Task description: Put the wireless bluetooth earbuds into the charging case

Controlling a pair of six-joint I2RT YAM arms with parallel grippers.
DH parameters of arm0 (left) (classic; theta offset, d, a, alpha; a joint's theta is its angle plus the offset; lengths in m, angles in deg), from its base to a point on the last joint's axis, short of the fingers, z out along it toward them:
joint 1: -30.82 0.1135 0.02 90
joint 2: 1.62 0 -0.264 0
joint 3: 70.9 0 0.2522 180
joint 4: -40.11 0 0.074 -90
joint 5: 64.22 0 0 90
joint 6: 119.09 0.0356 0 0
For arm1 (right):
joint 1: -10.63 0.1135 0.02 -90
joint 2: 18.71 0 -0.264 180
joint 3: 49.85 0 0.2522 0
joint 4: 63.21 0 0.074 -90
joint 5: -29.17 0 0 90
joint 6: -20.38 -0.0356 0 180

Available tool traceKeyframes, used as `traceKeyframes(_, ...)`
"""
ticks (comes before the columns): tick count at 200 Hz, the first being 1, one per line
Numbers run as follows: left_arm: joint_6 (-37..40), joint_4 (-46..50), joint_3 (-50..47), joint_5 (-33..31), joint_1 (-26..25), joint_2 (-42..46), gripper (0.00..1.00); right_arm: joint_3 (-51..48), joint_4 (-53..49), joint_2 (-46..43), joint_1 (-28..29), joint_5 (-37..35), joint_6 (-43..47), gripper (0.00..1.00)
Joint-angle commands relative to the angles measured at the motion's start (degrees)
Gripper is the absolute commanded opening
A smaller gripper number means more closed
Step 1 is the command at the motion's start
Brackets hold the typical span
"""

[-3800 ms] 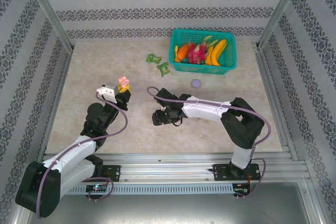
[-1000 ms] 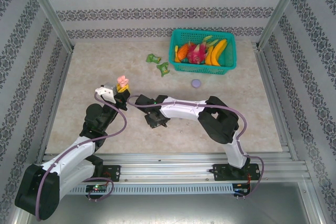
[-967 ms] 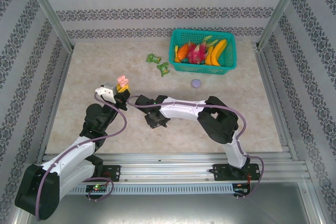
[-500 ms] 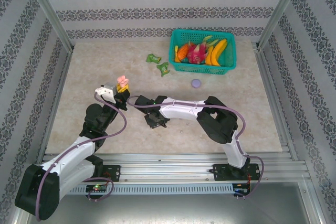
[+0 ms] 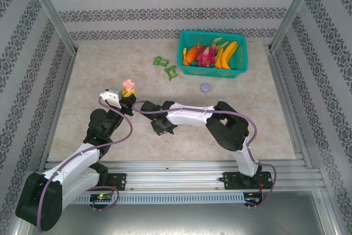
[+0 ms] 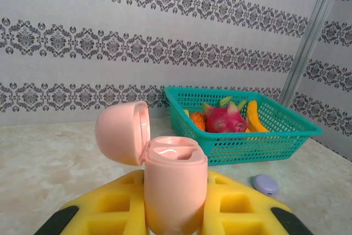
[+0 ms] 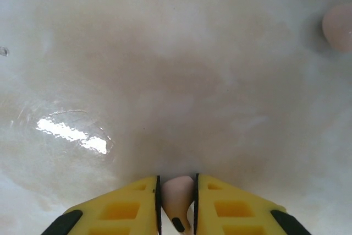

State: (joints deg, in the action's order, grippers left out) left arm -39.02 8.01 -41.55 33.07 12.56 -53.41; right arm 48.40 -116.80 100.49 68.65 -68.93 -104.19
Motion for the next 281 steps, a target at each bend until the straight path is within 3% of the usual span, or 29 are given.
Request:
traceKeyframes(1, -0.9, -2.5, 0.8, 0.8, 0.7, 0.7, 0.0, -1.0, -0.2, 0.9, 0.5, -1.9, -0.4, 0.19)
traceKeyframes(124, -0.5, -2.8, -0.1, 2.6, 0.6, 0.8, 0.0, -7.8, 4.2, -8.8, -1.5, -3.8, -1.0, 0.16)
traceKeyframes(204, -2.9, -9.4, -3.6, 10.5, 0.6, -3.2, 0.0, -10.4, 6.9, -19.1, -7.6, -3.4, 1.3, 0.16)
traceKeyframes(281, -5.2, -18.9, -0.9, 22.7, 0.1, -17.4, 0.0, -7.9, 7.8, -28.9, -14.5, -1.0, 4.2, 0.15)
